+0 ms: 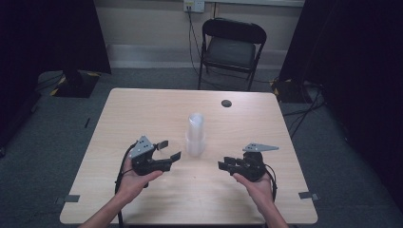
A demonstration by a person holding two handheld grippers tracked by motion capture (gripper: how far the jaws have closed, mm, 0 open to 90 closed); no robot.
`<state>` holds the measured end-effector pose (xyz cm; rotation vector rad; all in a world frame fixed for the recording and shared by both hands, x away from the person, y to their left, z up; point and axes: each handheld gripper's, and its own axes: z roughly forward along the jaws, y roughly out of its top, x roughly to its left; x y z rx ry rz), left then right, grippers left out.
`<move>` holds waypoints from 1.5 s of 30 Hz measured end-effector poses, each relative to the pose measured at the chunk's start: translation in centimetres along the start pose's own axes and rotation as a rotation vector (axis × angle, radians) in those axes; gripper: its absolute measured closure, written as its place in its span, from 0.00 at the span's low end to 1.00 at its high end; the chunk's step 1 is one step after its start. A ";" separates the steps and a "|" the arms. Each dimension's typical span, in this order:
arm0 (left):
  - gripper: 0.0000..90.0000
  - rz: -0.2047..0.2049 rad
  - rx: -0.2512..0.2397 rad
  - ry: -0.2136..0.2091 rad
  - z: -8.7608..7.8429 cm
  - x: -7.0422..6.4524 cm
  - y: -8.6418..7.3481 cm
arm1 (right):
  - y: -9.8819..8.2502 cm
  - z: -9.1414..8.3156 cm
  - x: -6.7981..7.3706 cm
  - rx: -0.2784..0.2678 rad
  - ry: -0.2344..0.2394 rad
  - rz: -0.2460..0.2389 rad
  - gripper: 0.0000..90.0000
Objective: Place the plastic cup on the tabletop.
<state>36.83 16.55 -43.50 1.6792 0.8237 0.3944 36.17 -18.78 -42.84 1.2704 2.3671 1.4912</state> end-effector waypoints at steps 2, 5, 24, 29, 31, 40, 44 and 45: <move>0.33 -0.006 0.002 0.019 0.1 0.4 0.2 | -0.1 0.0 0.0 0.003 -0.007 -0.008 0.66; 0.33 -0.027 -0.002 0.036 0.4 0.9 0.3 | -0.2 -0.1 -0.2 0.000 -0.007 0.003 0.66; 0.33 -0.051 -0.029 0.169 2.1 4.1 2.2 | -0.3 0.4 -1.0 0.006 -0.026 0.006 0.60; 0.33 -0.047 -0.039 0.200 2.7 4.6 2.0 | -0.4 0.6 -0.9 0.020 -0.029 0.000 0.58; 0.33 -0.042 -0.039 0.206 3.3 4.7 1.9 | -0.4 0.6 -0.9 0.020 -0.026 0.002 0.58; 0.33 -0.012 -0.062 0.251 4.0 5.6 2.8 | -0.5 0.5 -0.8 0.018 -0.022 0.003 0.58; 0.33 -0.002 -0.058 0.256 4.4 6.2 3.3 | -0.5 0.4 -0.9 0.017 -0.024 0.008 0.58; 0.33 -0.005 -0.061 0.261 4.5 6.5 3.4 | -0.5 0.4 -1.0 0.015 -0.023 0.007 0.58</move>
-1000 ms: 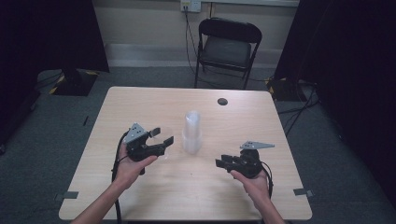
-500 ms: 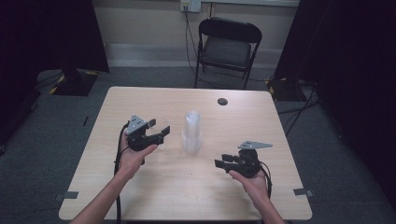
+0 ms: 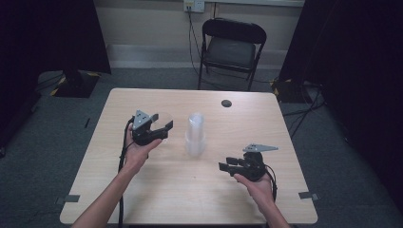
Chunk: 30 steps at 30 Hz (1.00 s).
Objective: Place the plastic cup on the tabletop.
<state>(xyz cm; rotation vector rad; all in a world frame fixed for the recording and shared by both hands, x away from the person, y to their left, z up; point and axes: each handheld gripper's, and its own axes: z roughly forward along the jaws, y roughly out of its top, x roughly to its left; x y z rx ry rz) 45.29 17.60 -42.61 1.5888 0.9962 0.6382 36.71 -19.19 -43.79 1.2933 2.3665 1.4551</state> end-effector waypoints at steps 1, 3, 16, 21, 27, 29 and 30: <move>0.33 0.004 -0.008 0.006 0.1 0.2 0.0 | 0.0 0.0 0.0 0.002 -0.001 0.002 0.58; 0.33 -0.003 -0.007 0.013 0.7 0.6 0.2 | -0.1 0.1 -0.1 0.003 -0.001 0.003 0.58; 0.32 -0.012 0.037 0.019 2.5 1.7 -0.7 | -0.2 0.1 -0.1 0.011 0.000 0.003 0.58; 0.31 -0.013 0.062 0.011 2.6 2.0 -1.0 | -0.2 0.1 0.0 0.008 0.006 0.002 0.57; 0.30 -0.018 0.090 0.011 2.9 2.5 -1.4 | -0.2 0.1 0.1 0.010 0.012 -0.004 0.57; 0.30 -0.014 0.102 0.008 2.9 2.6 -1.6 | -0.2 0.1 0.1 0.011 0.014 -0.004 0.58; 0.30 -0.015 0.103 0.008 3.0 2.6 -1.7 | -0.2 0.1 0.1 0.011 0.016 -0.008 0.58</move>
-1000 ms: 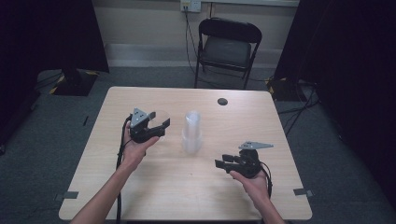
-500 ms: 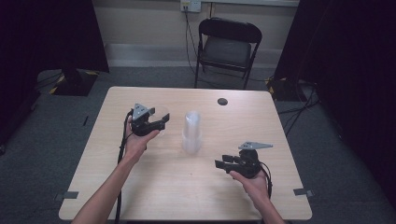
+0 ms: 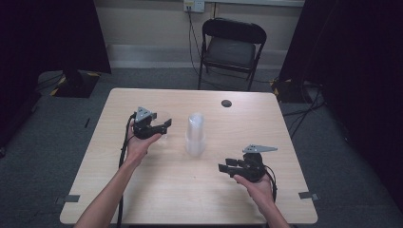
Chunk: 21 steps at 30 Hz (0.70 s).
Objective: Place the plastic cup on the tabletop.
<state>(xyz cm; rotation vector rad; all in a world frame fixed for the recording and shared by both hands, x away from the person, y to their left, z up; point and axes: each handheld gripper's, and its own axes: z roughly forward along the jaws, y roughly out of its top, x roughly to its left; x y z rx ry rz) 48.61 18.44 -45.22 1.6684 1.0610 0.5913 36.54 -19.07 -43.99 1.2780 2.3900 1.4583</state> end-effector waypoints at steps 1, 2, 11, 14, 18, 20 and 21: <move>0.30 -0.003 0.007 0.003 0.0 0.0 0.0 | 0.0 0.0 0.0 0.000 0.000 0.001 0.58; 0.30 -0.005 0.009 0.006 0.1 0.1 -0.1 | 0.0 0.1 0.1 0.001 0.002 -0.001 0.58; 0.29 0.000 0.065 0.015 0.2 0.6 -0.7 | 0.0 0.1 0.2 0.009 0.004 -0.005 0.58; 0.31 0.022 0.063 0.027 0.1 0.4 -1.1 | 0.0 0.1 0.1 0.009 0.003 -0.004 0.58; 0.30 0.033 0.070 0.029 0.1 0.4 -1.5 | 0.0 0.2 0.2 0.011 0.004 -0.005 0.58; 0.30 0.033 0.070 0.026 -0.1 0.4 -1.6 | 0.0 0.2 0.2 0.011 0.003 -0.006 0.58; 0.30 0.038 0.071 0.023 -0.2 0.2 -1.6 | 0.0 0.2 0.2 0.012 0.003 -0.004 0.58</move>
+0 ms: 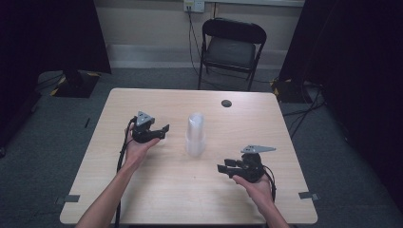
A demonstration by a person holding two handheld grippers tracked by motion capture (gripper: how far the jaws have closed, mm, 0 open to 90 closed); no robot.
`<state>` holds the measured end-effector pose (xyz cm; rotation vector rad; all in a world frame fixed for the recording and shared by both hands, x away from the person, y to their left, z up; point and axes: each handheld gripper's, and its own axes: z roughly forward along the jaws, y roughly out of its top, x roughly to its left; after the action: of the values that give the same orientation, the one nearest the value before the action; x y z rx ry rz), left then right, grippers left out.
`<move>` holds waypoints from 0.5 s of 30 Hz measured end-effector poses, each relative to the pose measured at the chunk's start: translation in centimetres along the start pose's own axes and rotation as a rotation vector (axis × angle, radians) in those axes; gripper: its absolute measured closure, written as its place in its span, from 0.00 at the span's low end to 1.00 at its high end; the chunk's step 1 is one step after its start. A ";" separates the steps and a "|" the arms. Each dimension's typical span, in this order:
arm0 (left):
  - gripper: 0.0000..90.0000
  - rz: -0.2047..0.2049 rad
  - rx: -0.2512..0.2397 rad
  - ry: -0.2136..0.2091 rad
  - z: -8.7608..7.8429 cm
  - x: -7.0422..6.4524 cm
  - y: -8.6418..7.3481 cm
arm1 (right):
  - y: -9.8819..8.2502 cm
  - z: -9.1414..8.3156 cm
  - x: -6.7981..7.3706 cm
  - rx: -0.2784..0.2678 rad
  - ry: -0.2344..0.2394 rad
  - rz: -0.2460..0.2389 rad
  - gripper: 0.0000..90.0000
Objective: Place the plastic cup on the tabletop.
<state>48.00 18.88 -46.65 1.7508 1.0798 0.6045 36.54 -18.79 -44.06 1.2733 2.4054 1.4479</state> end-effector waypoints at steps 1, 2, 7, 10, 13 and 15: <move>0.30 0.011 0.009 -0.002 -0.1 -0.1 0.0 | 0.0 0.0 0.0 0.001 0.000 0.000 0.58; 0.30 0.014 0.013 -0.002 -0.2 -0.2 0.1 | 0.0 0.0 0.0 0.001 -0.002 0.000 0.58; 0.29 0.028 0.040 -0.006 -0.3 -0.3 0.0 | 0.0 0.1 0.1 0.002 -0.003 -0.002 0.58; 0.26 0.048 0.047 -0.019 -0.4 -0.7 0.1 | 0.1 0.0 0.1 -0.001 -0.002 -0.002 0.58; 0.25 0.065 0.056 -0.021 -0.4 -0.9 0.1 | 0.1 0.0 0.0 -0.001 -0.003 -0.003 0.58; 0.24 0.061 0.059 -0.031 -0.5 -0.9 0.1 | 0.1 0.0 0.1 -0.001 -0.003 -0.001 0.58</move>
<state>47.23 18.33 -46.27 1.8437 1.0353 0.5859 36.51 -18.71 -43.98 1.2723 2.4029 1.4462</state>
